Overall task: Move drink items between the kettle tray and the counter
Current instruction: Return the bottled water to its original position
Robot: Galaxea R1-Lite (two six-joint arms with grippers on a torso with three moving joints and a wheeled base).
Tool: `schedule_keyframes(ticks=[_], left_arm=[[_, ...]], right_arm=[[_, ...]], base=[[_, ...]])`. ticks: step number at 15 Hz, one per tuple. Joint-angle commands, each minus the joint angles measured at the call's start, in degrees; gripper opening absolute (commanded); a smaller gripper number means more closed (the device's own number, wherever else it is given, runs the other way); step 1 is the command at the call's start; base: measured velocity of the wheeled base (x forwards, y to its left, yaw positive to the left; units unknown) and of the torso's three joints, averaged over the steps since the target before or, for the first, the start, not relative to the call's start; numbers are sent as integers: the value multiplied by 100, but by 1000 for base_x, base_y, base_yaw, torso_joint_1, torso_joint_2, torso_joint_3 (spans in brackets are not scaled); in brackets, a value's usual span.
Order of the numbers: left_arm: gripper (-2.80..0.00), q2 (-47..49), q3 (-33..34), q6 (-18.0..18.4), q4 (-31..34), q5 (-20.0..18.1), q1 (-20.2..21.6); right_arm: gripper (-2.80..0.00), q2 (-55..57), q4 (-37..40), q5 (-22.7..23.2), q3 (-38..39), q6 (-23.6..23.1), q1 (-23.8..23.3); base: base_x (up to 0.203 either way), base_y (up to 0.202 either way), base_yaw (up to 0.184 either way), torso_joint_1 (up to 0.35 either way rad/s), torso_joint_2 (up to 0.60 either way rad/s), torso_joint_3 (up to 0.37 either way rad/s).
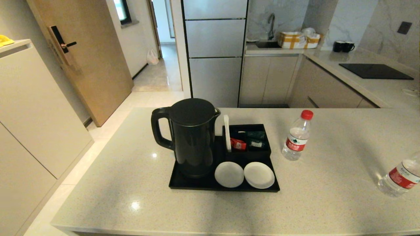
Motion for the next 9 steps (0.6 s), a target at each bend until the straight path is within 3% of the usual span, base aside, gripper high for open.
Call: schedule_keyframes(ticks=[1, 2, 4, 7, 9], left_arm=[[-280, 7, 9, 1, -1, 0, 2], [-280, 7, 9, 1, -1, 0, 10], [-280, 7, 9, 1, -1, 0, 2], [-280, 7, 9, 1, -1, 0, 3], [-280, 7, 9, 1, -1, 0, 3]], right_arm=[[-280, 1363, -963, -222, 252, 55, -33], [0, 1762, -1432, -341, 354, 77, -38], [0, 2487, -2394, -268, 462, 143, 35], [0, 2700, -2723, 1173, 476, 121, 218], [0, 3116, -2852, 1246, 446, 131, 326]], base=[[0, 0, 0, 0, 0, 0], [0, 0, 0, 0, 0, 0], [0, 0, 0, 0, 0, 0], [0, 0, 0, 0, 0, 0], [0, 0, 0, 0, 0, 0]])
